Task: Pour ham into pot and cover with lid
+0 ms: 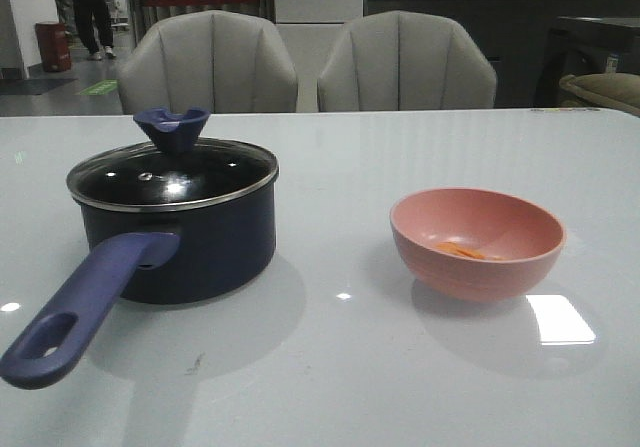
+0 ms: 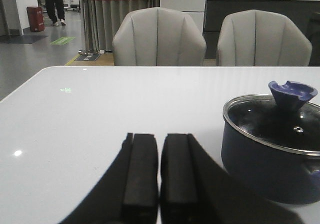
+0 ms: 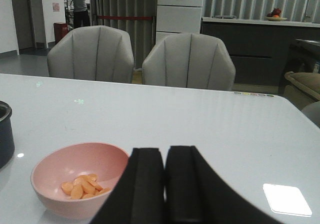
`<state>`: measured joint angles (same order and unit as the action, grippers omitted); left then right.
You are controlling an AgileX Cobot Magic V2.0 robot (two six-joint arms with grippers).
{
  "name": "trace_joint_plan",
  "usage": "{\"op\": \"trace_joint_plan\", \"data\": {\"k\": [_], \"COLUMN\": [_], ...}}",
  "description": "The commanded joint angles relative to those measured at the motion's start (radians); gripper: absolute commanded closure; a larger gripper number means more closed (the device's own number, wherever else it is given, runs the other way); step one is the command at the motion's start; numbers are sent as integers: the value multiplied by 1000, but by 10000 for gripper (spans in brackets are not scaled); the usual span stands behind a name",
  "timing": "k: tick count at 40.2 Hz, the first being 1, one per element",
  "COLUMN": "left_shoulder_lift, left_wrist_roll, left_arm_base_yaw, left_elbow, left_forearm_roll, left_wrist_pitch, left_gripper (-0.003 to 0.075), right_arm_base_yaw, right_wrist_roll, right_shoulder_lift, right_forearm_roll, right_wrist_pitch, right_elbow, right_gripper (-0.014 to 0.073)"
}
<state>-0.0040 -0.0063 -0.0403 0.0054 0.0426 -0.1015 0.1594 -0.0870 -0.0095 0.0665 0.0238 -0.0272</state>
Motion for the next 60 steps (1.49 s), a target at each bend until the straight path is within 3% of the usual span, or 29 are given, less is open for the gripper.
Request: {"op": "trace_joint_plan", "data": {"k": [1,28,37,47,51,60], "left_shoulder_lift": [-19,-19,-19,-19,-15,56], "left_wrist_roll": [-9,-9,-9,-9,-9,-9], "left_arm_base_yaw": [2,2,2,2,2,2], "left_elbow": [20,20,20,5,-61,-286], "left_forearm_roll": [1,1,1,4,47,57], "left_wrist_pitch": [77,83,208,441,351,-5], "left_gripper": [607,607,607,607,607,607], "right_arm_base_yaw": [-7,-7,-7,-7,-7,-7], "right_wrist_roll": [5,5,5,5,5,5], "right_shoulder_lift": [-20,-20,-20,-21,-21,-21], "right_forearm_roll": [12,12,12,12,12,12], "right_wrist_pitch": [88,87,87,85,85,85], "right_elbow": [6,6,6,6,6,6], "right_gripper": [432,432,432,432,432,432]}}
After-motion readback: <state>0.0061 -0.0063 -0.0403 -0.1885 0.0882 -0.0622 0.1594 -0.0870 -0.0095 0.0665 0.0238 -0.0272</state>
